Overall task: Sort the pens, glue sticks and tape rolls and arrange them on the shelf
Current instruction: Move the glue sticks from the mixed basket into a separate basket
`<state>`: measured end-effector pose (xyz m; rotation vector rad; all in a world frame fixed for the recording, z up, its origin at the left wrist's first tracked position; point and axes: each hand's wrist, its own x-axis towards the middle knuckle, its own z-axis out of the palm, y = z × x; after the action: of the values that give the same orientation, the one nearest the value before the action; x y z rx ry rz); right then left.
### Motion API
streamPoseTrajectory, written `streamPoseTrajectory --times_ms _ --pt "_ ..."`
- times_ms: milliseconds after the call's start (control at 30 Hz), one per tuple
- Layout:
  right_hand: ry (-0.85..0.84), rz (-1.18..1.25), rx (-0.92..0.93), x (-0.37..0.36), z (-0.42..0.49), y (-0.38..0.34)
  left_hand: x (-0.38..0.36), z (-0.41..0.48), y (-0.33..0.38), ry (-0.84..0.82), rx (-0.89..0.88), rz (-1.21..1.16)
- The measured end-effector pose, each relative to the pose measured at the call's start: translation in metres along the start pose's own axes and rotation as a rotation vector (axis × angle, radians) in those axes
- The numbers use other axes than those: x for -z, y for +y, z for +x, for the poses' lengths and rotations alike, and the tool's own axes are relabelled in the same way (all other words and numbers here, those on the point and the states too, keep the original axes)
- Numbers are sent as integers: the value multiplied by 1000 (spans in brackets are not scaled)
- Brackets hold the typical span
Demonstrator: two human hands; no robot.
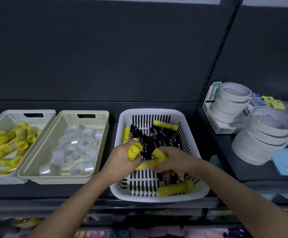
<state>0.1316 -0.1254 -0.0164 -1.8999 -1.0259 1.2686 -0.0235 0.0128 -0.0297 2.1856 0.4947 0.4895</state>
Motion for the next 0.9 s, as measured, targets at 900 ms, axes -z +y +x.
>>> streamPoseTrajectory --times_ms 900 --pt "497 1006 162 28 -26 2 -48 35 36 -646 199 74"
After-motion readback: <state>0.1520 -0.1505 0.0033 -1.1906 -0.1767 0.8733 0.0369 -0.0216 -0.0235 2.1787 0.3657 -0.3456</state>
